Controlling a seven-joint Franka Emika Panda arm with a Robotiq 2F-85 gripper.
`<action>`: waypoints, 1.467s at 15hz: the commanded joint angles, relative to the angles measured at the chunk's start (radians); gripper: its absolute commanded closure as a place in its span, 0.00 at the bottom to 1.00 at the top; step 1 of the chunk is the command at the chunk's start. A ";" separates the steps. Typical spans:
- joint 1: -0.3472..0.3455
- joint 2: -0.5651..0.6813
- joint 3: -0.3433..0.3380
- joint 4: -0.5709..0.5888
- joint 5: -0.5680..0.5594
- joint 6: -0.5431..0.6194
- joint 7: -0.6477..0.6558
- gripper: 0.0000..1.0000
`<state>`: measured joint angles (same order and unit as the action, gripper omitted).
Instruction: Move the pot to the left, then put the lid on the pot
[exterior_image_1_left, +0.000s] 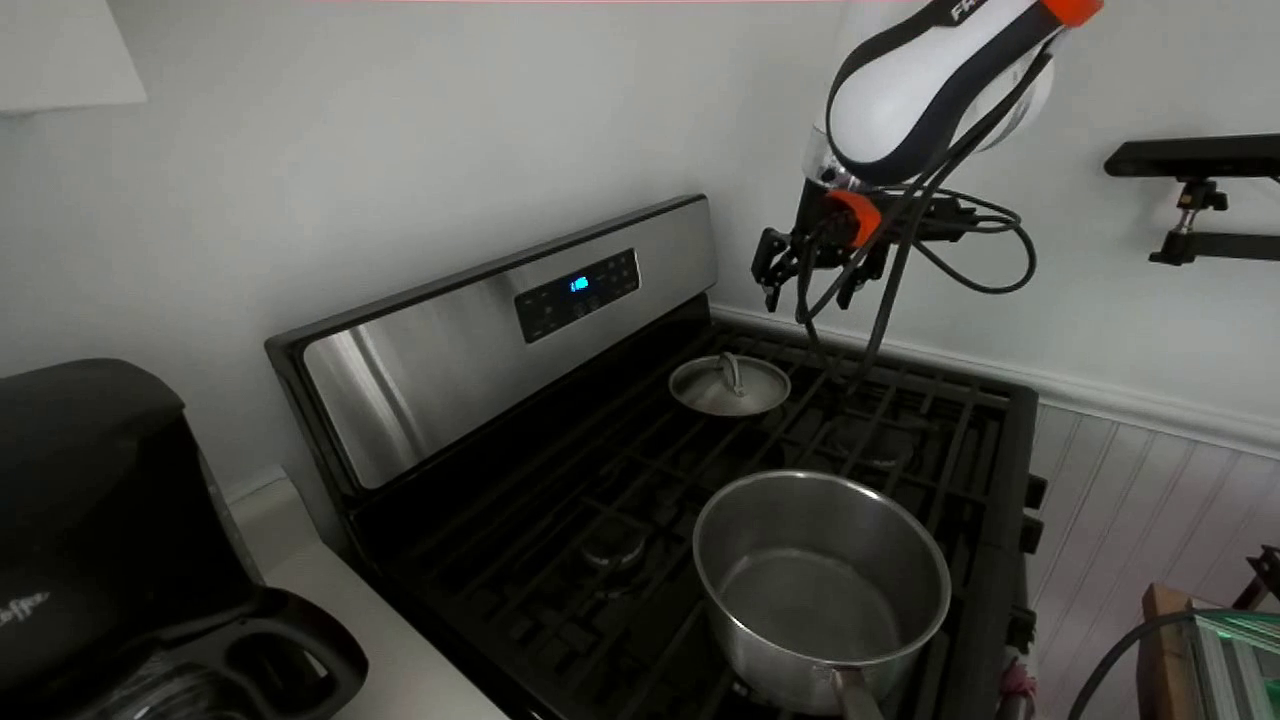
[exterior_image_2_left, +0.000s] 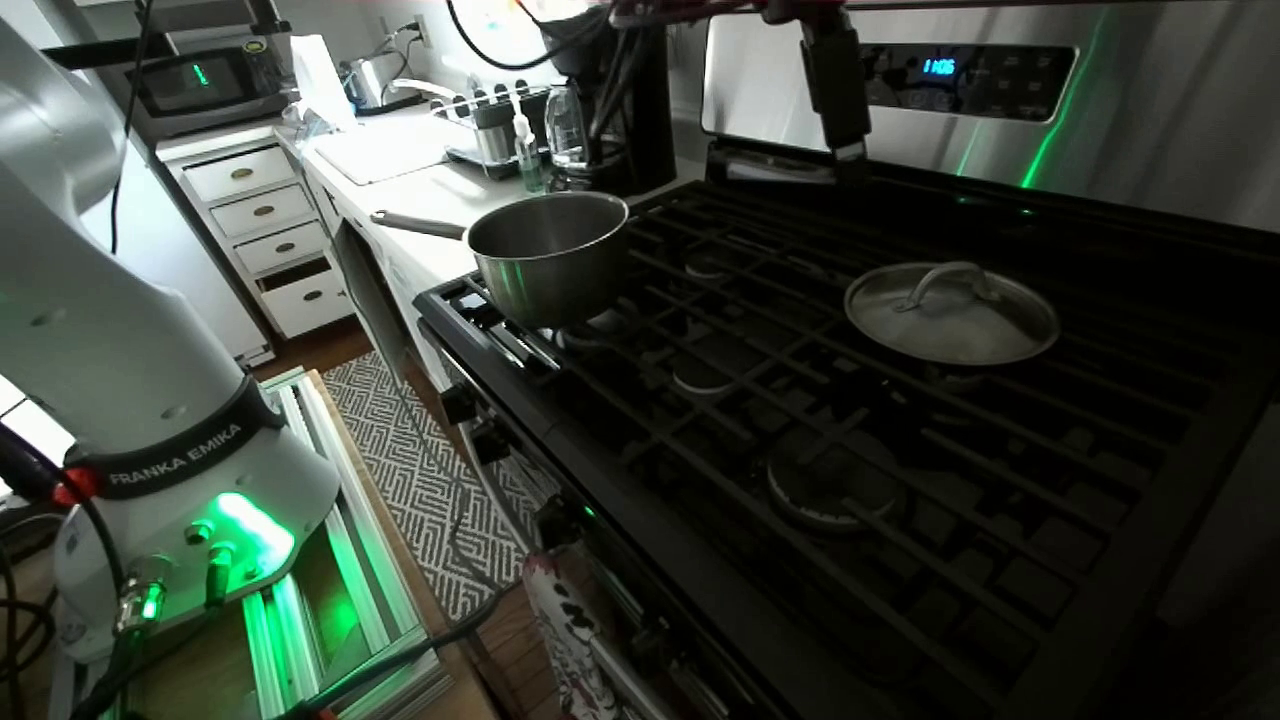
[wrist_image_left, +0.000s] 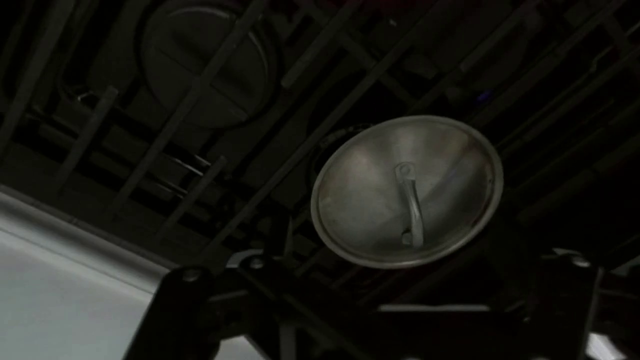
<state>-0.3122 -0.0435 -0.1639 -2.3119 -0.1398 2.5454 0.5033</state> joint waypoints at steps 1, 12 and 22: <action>0.026 0.155 -0.032 0.143 0.034 -0.042 -0.004 0.00; 0.047 0.154 -0.054 0.125 0.016 -0.013 0.001 0.00; 0.090 0.296 -0.067 0.273 0.021 -0.069 -0.032 0.00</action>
<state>-0.2518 0.1840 -0.2125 -2.1233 -0.1316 2.5123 0.5006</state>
